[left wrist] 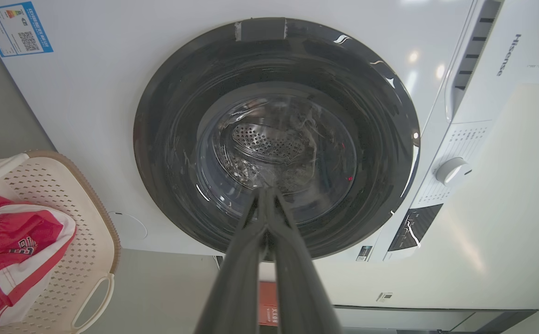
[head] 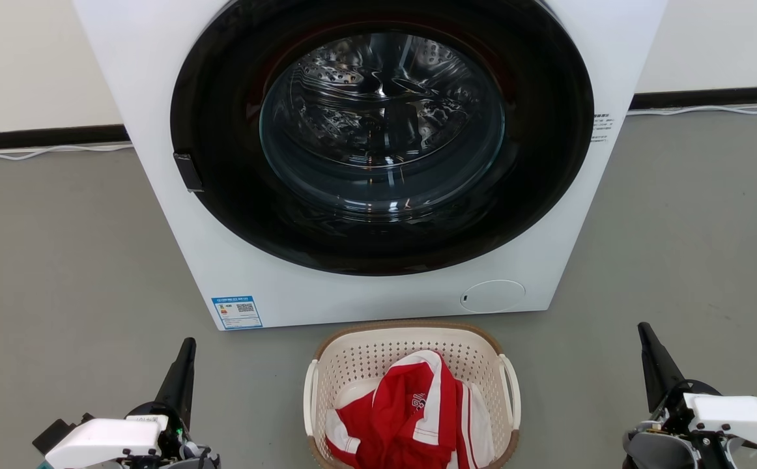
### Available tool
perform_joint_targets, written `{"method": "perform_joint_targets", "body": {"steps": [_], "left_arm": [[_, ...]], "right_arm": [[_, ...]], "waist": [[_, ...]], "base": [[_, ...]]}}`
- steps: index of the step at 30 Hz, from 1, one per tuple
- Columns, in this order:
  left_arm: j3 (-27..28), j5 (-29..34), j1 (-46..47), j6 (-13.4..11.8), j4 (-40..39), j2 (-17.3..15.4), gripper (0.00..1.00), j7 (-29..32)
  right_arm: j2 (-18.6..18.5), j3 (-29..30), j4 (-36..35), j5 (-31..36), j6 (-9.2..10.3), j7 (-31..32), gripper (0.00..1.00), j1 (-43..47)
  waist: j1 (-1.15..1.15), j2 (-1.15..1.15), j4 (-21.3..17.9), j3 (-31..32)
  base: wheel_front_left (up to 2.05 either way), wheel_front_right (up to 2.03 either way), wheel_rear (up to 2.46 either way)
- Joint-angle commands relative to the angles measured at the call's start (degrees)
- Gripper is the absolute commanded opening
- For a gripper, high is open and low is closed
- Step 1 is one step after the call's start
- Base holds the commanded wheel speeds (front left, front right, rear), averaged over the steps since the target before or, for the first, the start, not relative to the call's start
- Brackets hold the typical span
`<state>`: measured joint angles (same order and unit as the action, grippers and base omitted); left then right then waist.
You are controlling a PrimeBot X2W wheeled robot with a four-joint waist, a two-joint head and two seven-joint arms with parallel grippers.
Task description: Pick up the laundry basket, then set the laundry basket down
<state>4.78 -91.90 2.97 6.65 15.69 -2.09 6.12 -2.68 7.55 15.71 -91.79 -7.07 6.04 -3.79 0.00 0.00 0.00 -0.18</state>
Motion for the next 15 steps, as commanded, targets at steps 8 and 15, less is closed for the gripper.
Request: {"method": "perform_joint_targets", "body": {"steps": [8, 15], "left_arm": [[1.7, -0.3, 3.2, 0.8, -1.7, -0.8, 0.00, 0.3], [1.7, -0.3, 3.2, 0.8, -1.7, -0.8, 0.00, 0.3]], "right_arm": [[-0.2, -1.1, -1.7, -0.4, -0.42, 0.4, 0.00, -2.4], [-0.2, -1.1, -1.7, -0.4, -0.42, 0.4, 0.00, -2.4]], "waist": [[0.00, 0.00, 0.0, 0.0], [0.00, 0.00, 0.0, 0.0]], "base": [[0.00, 0.00, 0.00], [0.00, 0.00, 0.00]]}}
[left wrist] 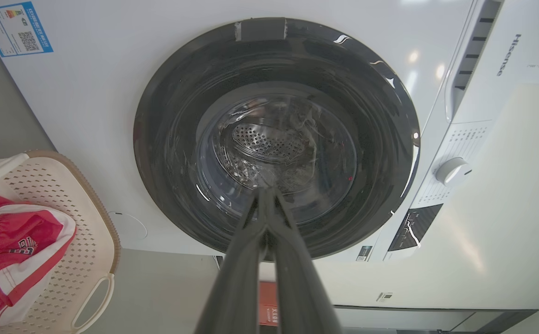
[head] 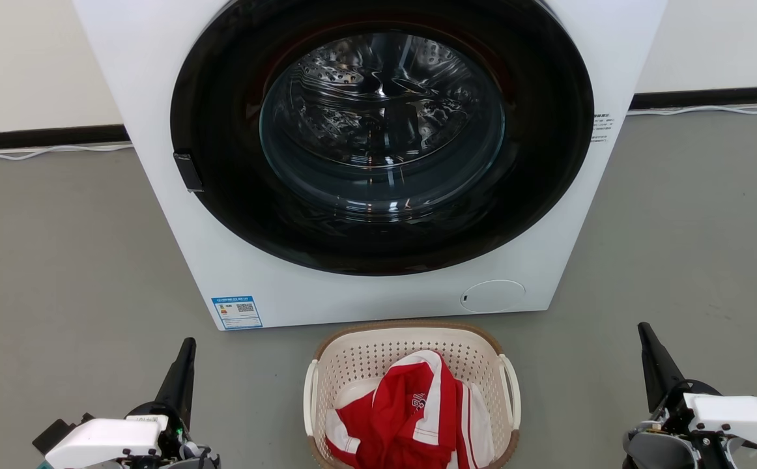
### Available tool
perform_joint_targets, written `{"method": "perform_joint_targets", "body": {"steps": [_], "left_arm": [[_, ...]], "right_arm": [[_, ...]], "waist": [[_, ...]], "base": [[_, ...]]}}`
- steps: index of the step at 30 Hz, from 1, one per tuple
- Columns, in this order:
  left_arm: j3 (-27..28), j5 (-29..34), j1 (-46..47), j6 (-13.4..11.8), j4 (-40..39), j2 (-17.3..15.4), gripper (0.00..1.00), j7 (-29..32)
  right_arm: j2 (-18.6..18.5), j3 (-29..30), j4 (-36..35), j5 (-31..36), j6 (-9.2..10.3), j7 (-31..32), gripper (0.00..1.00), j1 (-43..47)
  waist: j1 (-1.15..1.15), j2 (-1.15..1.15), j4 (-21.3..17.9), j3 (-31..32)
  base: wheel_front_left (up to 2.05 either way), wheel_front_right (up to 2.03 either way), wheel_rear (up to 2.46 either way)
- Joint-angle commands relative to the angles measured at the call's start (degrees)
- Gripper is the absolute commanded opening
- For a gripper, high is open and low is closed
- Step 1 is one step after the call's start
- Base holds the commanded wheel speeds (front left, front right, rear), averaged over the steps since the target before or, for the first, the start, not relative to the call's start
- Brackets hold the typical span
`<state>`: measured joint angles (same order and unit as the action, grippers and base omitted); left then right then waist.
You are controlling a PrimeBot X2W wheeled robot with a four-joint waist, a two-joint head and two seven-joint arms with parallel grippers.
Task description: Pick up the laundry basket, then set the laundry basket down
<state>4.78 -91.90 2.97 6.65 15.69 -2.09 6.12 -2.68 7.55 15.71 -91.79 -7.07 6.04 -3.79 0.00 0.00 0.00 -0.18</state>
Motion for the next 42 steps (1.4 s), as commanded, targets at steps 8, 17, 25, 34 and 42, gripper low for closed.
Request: {"method": "perform_joint_targets", "body": {"steps": [8, 17, 25, 34, 42], "left_arm": [[1.7, -0.3, 3.2, 0.8, -1.7, -0.8, 0.00, 0.3], [1.7, -0.3, 3.2, 0.8, -1.7, -0.8, 0.00, 0.3], [1.7, -0.3, 3.2, 0.8, -1.7, -0.8, 0.00, 0.3], [1.7, -0.3, 3.2, 0.8, -1.7, -0.8, 0.00, 0.3], [1.7, -0.3, 3.2, 0.8, -1.7, -0.8, 0.00, 0.3]], "right_arm": [[-0.2, -1.1, -1.7, -0.4, -0.42, 0.4, 0.00, -2.4], [-0.2, -1.1, -1.7, -0.4, -0.42, 0.4, 0.00, -2.4], [-0.2, -1.1, -1.7, -0.4, -0.42, 0.4, 0.00, -2.4], [-0.2, -1.1, -1.7, -0.4, -0.42, 0.4, 0.00, -2.4], [-0.2, -1.1, -1.7, -0.4, -0.42, 0.4, 0.00, -2.4]], "waist": [[0.00, 0.00, 0.0, 0.0], [0.00, 0.00, 0.0, 0.0], [0.00, 0.00, 0.0, 0.0], [0.00, 0.00, 0.0, 0.0], [0.00, 0.00, 0.0, 0.0]], "base": [[0.00, 0.00, 0.00], [0.00, 0.00, 0.00], [0.00, 0.00, 0.00], [0.00, 0.00, 0.00], [0.00, 0.00, 0.00]]}}
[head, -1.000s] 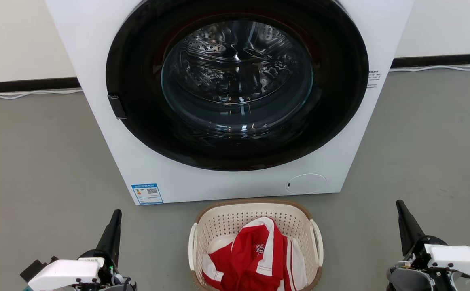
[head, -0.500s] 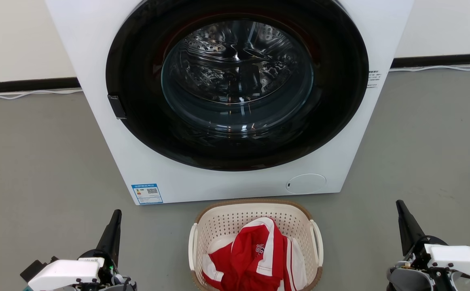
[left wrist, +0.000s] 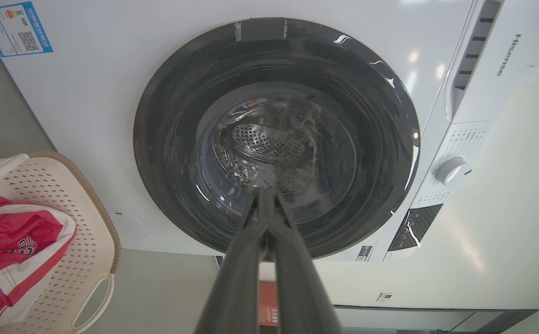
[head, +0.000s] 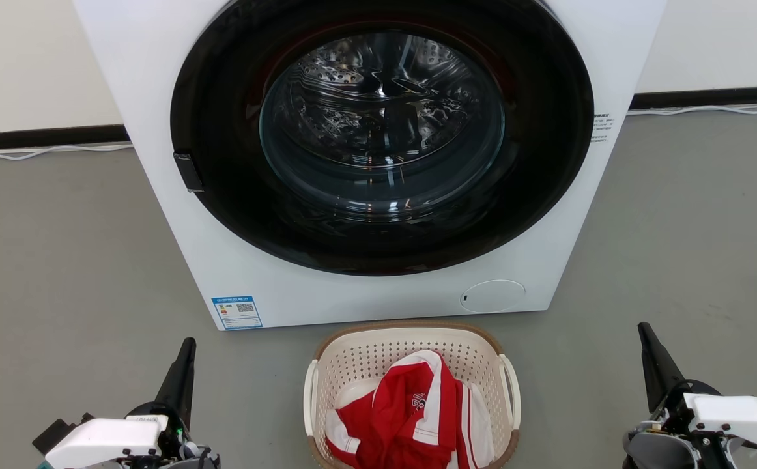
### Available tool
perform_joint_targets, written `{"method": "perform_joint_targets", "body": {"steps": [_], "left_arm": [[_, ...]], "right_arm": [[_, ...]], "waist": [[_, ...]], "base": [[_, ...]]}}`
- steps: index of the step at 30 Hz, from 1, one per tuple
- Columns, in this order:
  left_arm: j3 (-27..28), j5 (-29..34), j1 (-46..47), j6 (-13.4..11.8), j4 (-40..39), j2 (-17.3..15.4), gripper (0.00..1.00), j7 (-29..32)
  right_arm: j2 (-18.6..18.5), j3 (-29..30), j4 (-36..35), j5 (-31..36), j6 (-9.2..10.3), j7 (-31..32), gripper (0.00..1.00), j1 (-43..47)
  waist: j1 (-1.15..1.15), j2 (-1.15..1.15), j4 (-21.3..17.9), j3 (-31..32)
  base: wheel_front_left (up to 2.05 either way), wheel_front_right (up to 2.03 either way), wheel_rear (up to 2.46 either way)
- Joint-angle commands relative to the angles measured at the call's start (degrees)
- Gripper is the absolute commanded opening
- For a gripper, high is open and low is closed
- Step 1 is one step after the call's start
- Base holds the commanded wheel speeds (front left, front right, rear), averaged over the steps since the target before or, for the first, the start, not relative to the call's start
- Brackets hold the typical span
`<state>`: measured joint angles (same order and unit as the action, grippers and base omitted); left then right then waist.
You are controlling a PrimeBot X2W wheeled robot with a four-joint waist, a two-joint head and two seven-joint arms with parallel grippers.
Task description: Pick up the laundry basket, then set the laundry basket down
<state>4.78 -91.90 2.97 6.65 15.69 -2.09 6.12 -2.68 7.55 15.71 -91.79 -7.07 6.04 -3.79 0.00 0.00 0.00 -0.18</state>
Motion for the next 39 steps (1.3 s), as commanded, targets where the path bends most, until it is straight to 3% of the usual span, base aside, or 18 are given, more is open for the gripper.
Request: {"method": "perform_joint_targets", "body": {"steps": [1, 9, 10, 14, 18, 26, 39], "left_arm": [[1.7, -0.3, 3.2, 0.8, -1.7, -0.8, 0.00, 0.3], [1.7, -0.3, 3.2, 0.8, -1.7, -0.8, 0.00, 0.3], [-0.4, 0.0, -1.0, -0.1, 1.4, 0.3, 1.00, -0.6], [-0.9, 0.1, -1.1, 0.0, 1.3, 0.3, 1.00, -1.3], [-1.3, 0.4, -1.3, 0.0, 1.1, 0.2, 1.00, -2.0], [-1.8, 1.8, -1.3, 0.0, 1.2, 0.2, 1.00, -3.2], [-2.2, 9.4, -1.4, -0.4, 0.9, 0.1, 1.00, -5.3]], "right_arm": [[-0.2, -1.1, -1.7, -0.4, -0.42, 0.4, 0.00, -2.4], [-0.2, -1.1, -1.7, -0.4, -0.42, 0.4, 0.00, -2.4], [0.2, -0.4, 1.1, 0.0, 0.01, -0.5, 1.00, 1.0], [0.1, -0.8, 0.8, 0.2, 0.00, -1.2, 1.00, 1.2], [0.0, -1.3, 0.5, 0.9, -0.02, -1.9, 1.00, 1.5], [-0.3, -1.9, 0.3, 3.7, -0.04, -3.1, 1.00, 1.5], [-0.5, -2.3, -0.9, 16.1, -0.09, -5.3, 1.00, 1.7]], "waist": [[0.00, 0.00, 0.0, 0.0], [0.00, 0.00, 0.0, 0.0], [0.02, 0.00, 0.0, 0.0], [0.13, 0.00, 0.0, 0.1], [0.01, 0.00, 0.0, 0.0], [0.00, 0.00, 0.0, -0.1], [0.00, 0.00, 0.0, -0.1]], "base": [[0.00, 0.00, 0.00], [0.00, 0.00, 0.00], [0.00, 0.00, 0.00], [0.00, 0.00, 0.00], [0.00, 0.00, 0.00], [0.00, 0.00, 0.00], [0.00, 0.00, 0.00]]}}
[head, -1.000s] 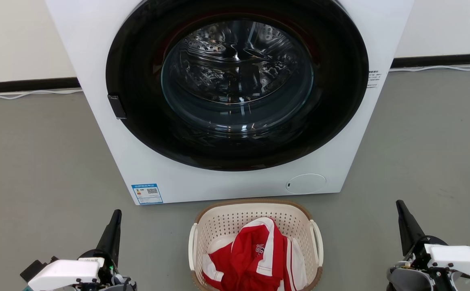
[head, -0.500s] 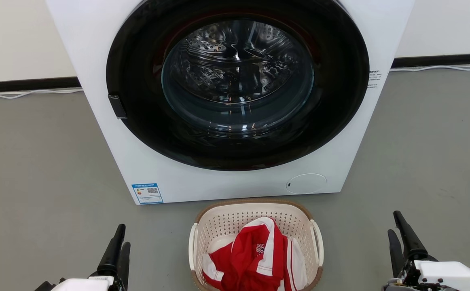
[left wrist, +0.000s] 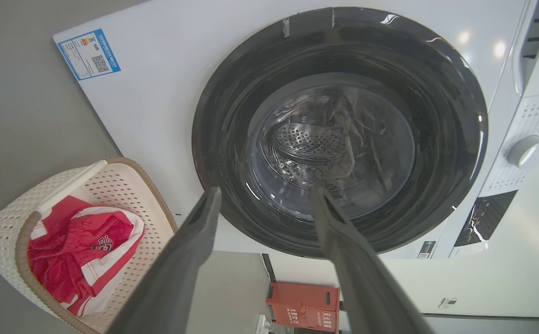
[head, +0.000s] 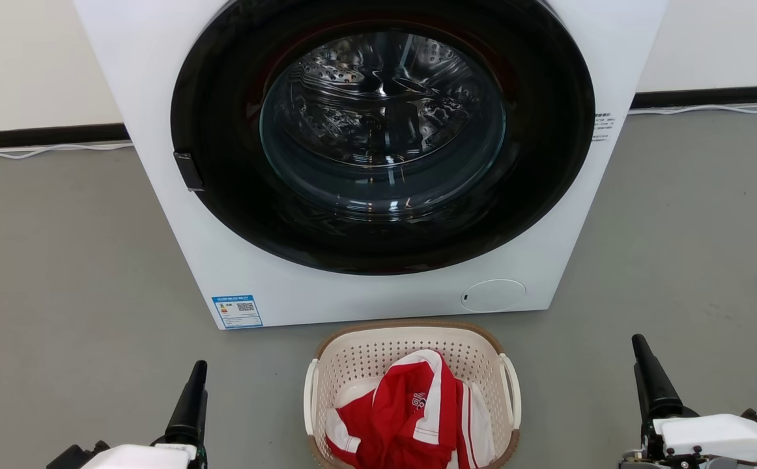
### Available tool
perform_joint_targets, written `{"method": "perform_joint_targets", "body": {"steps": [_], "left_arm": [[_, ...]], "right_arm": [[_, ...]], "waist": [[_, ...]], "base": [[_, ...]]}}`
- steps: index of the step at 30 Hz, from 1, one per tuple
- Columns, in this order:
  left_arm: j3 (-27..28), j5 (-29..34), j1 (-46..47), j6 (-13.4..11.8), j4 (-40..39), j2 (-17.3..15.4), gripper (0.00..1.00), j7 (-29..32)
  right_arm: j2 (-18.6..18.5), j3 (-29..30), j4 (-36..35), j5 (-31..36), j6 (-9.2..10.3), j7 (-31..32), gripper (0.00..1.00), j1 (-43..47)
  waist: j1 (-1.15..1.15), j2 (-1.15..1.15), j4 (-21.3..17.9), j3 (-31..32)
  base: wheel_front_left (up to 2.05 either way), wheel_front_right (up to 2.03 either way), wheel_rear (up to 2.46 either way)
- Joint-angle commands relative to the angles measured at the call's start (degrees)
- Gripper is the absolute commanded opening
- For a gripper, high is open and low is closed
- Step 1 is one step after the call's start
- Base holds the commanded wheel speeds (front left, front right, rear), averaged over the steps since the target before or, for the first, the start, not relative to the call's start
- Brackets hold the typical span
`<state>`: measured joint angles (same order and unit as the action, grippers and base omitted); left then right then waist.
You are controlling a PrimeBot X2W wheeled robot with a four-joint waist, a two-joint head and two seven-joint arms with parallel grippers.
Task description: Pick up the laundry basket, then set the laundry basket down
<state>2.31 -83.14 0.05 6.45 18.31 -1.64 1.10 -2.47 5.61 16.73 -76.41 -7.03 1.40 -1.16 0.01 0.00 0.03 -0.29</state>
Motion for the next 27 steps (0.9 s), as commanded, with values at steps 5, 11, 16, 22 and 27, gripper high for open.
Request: {"method": "perform_joint_targets", "body": {"steps": [5, 11, 16, 22, 27], "left_arm": [[-0.1, 4.4, 1.5, -0.5, -2.4, -0.4, 1.00, -1.2], [-0.5, 8.6, 1.3, -0.9, -3.1, -0.5, 1.00, -2.2], [-0.9, 12.0, 1.1, -1.3, -3.4, -0.5, 1.00, -3.0], [-1.1, 16.0, 1.0, -1.5, -3.6, -0.6, 1.00, -4.0], [-1.3, 19.9, 1.0, -1.7, -3.7, -0.6, 1.00, -4.9]], "right_arm": [[-0.9, -0.7, -2.6, 5.9, -0.15, -1.5, 1.00, -0.9], [-1.2, -1.3, -3.3, 11.7, -0.17, -2.5, 1.00, -0.9], [-1.5, -1.9, -3.5, 16.1, -0.19, -3.3, 1.00, -0.9], [-2.2, -2.5, -3.8, 21.2, -0.21, -4.3, 1.00, -1.0], [-2.8, -2.9, -3.9, 25.3, -0.23, -5.2, 1.00, -1.1]], "waist": [[-0.01, 0.00, -0.1, -0.1], [-0.01, 0.00, -0.2, -0.1], [-0.01, 0.00, -0.3, -0.1], [-0.01, 0.00, -0.3, -0.2], [-0.01, 0.00, -0.3, -0.4]], "base": [[0.00, 0.00, 0.00], [0.00, 0.00, 0.00], [0.00, 0.00, 0.00], [0.00, 0.00, 0.00], [0.00, 0.00, 0.00]]}}
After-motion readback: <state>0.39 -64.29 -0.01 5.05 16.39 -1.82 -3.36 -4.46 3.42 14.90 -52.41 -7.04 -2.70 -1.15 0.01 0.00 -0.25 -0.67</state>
